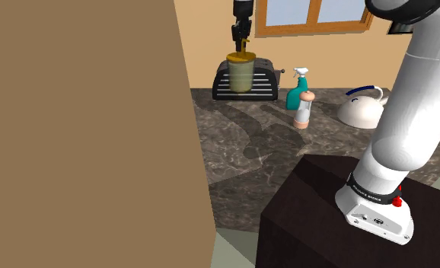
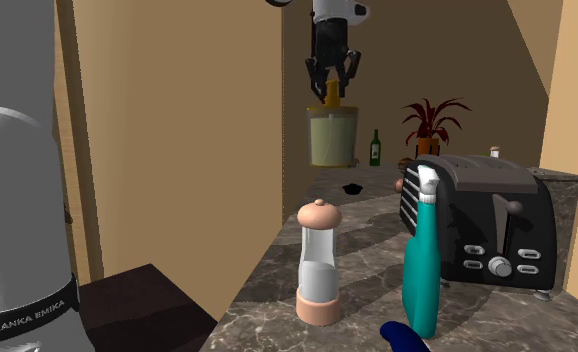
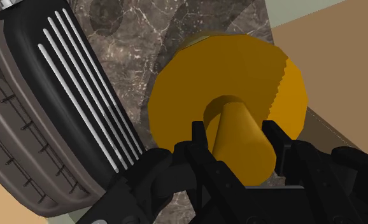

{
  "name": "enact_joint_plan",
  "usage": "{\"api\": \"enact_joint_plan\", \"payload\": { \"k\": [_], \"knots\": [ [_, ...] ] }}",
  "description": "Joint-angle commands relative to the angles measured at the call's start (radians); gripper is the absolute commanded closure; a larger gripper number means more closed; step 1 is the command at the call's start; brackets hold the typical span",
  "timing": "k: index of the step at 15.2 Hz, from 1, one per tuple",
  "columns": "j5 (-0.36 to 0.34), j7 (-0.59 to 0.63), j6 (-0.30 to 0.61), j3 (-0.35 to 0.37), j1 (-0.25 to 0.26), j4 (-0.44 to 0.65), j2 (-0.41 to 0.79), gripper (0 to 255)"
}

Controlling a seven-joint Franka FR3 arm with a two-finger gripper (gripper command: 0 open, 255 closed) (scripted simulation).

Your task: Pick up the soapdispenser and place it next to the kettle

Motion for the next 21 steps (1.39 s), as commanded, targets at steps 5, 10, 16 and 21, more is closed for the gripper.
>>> {"api": "enact_joint_plan", "payload": {
  "k": [5,10,16,21],
  "knots": [
    [0.004,-0.001,-0.092,-0.002,-0.003,0.116,0.024,255],
    [0.01,-0.002,-0.175,-0.003,-0.008,0.234,0.059,255],
    [0.0,-0.042,-0.181,-0.02,-0.027,0.147,-0.033,255],
    [-0.025,-0.111,-0.151,-0.053,-0.059,-0.041,-0.192,255]
  ]
}}
